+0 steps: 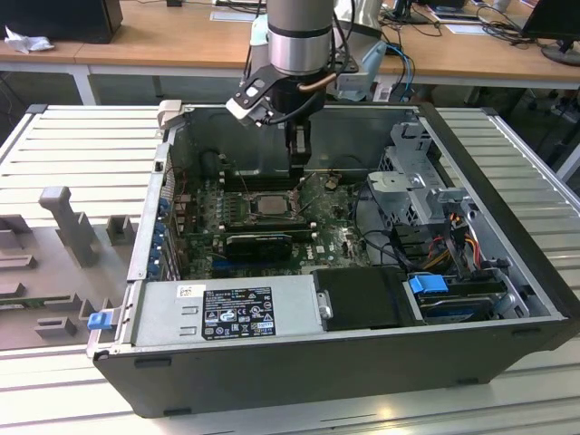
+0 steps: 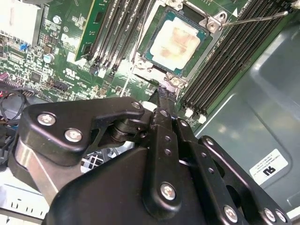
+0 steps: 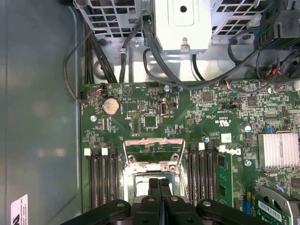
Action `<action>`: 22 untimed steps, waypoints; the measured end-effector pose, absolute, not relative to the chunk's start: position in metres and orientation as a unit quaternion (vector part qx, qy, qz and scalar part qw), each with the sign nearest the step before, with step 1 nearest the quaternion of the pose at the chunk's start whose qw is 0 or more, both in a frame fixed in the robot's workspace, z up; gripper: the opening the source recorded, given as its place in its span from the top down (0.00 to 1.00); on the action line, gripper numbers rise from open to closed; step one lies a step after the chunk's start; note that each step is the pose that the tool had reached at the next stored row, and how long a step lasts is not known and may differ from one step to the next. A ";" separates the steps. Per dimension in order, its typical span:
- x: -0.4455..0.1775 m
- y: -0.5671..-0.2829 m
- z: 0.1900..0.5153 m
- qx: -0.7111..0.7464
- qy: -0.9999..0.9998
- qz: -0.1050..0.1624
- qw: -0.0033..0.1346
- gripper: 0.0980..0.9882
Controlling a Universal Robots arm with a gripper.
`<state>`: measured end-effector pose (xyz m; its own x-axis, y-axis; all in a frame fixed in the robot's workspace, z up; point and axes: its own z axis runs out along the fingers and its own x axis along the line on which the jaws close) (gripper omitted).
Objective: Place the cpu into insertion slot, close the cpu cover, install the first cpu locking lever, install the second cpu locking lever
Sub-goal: 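Close the cpu cover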
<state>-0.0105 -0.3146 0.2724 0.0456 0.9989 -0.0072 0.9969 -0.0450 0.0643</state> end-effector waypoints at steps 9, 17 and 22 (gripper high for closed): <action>0.010 -0.315 0.273 0.723 0.691 0.018 0.024 0.99; 0.011 -0.315 0.281 0.723 0.691 0.018 0.024 0.99; 0.017 -0.315 0.281 0.723 0.691 0.018 0.024 0.99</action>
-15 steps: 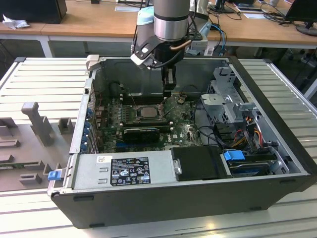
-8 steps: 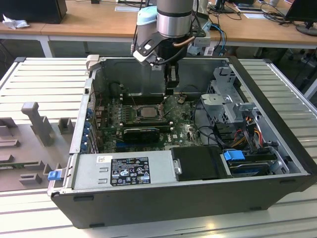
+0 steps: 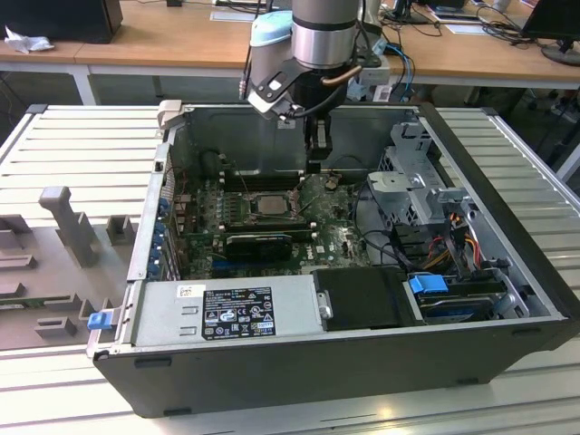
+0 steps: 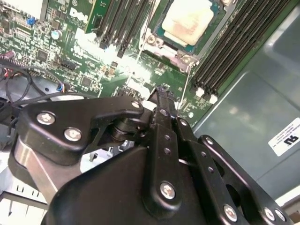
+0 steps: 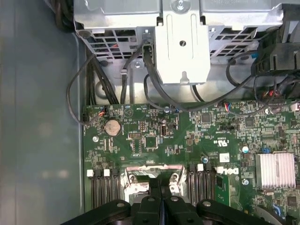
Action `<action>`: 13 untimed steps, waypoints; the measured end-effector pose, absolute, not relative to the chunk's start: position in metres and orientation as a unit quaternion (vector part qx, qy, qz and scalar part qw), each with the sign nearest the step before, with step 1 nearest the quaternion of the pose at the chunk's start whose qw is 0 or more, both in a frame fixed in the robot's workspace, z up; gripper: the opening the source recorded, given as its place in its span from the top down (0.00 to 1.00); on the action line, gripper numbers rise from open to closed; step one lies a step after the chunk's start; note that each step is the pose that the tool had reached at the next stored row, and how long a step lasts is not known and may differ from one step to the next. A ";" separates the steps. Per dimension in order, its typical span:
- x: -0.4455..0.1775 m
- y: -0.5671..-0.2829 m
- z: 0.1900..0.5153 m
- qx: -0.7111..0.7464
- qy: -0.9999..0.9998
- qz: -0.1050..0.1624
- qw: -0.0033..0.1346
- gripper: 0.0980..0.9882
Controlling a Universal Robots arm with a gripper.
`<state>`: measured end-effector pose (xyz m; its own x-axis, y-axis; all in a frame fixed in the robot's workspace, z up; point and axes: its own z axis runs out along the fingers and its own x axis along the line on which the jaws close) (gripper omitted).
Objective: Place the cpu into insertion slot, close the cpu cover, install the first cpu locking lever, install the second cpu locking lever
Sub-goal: 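Close the cpu cover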
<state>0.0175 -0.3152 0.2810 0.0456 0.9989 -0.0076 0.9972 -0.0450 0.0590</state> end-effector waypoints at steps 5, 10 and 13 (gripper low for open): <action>0.026 -0.315 0.280 0.723 0.690 0.017 0.024 0.99; 0.034 -0.315 0.279 0.723 0.690 0.017 0.024 0.99; 0.037 -0.315 0.277 0.723 0.690 0.017 0.024 0.99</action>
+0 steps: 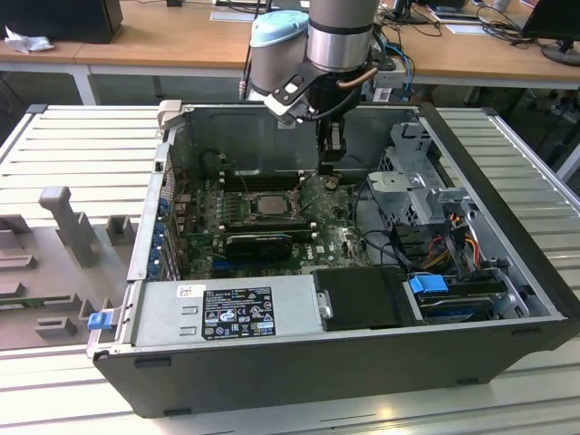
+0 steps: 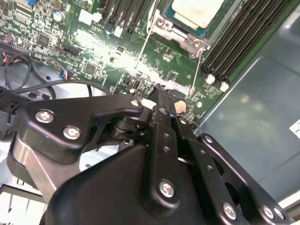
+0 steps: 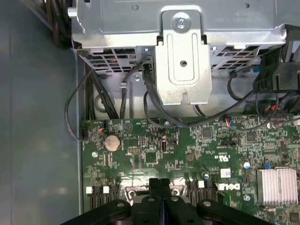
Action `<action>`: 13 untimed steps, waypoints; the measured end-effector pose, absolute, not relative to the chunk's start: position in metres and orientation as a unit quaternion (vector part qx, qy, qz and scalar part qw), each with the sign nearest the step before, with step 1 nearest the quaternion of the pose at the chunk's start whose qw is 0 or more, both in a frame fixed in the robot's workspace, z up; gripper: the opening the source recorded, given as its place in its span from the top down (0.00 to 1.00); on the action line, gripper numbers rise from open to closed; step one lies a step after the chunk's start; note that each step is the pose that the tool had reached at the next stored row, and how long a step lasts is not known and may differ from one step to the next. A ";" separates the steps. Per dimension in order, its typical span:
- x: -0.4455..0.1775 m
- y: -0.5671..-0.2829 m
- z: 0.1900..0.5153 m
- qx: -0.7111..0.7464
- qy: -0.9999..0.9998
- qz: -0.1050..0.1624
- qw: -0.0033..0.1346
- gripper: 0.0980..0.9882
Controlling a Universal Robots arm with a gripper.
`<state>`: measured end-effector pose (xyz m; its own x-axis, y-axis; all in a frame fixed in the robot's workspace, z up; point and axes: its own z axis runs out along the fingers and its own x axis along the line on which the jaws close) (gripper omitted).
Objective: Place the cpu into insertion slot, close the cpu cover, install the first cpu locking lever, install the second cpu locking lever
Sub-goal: 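Close the cpu cover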
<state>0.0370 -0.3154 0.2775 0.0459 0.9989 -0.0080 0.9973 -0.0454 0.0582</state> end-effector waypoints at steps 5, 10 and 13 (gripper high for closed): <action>0.043 -0.315 0.276 0.723 0.690 0.017 0.024 0.99; 0.043 -0.315 0.269 0.723 0.690 0.017 0.024 0.99; 0.044 -0.315 0.265 0.723 0.690 0.017 0.024 0.99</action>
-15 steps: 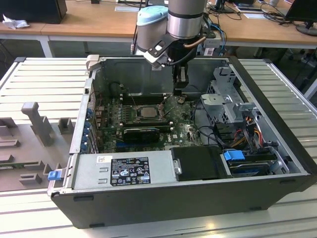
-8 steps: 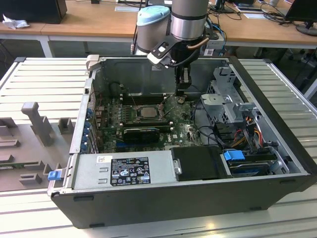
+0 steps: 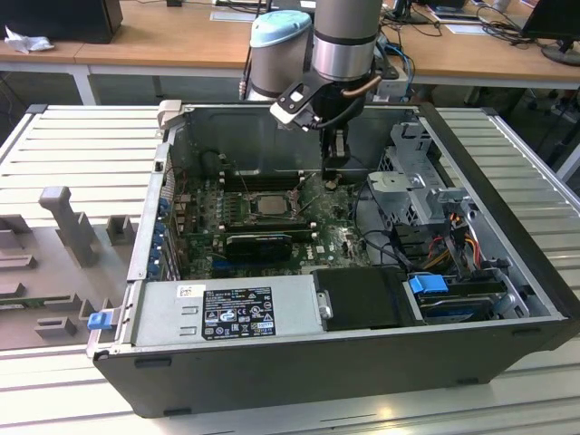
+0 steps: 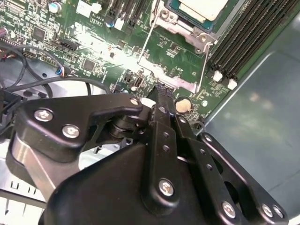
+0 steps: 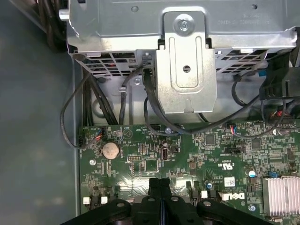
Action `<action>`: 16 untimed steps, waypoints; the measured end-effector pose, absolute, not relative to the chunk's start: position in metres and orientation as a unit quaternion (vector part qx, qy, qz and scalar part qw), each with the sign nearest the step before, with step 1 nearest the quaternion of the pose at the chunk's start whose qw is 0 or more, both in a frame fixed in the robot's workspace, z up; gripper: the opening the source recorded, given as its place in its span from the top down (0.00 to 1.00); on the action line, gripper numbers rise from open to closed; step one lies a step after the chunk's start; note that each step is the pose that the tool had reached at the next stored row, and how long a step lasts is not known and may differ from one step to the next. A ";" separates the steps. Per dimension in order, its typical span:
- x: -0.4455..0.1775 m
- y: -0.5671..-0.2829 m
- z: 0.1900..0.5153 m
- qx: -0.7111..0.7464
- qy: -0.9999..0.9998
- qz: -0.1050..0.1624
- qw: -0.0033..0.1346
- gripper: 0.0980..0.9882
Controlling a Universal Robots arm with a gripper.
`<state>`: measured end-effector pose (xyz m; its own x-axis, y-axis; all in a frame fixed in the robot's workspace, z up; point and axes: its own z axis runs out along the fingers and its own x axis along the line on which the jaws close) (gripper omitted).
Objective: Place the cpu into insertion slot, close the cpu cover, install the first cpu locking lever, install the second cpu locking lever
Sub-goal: 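Close the cpu cover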
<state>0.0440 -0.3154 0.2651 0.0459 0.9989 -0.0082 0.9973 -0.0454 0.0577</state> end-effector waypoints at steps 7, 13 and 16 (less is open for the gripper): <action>0.050 -0.315 0.253 0.723 0.690 0.016 0.023 0.99; 0.039 -0.315 0.251 0.723 0.691 0.012 0.019 0.99; 0.032 -0.315 0.251 0.723 0.691 0.012 0.019 0.99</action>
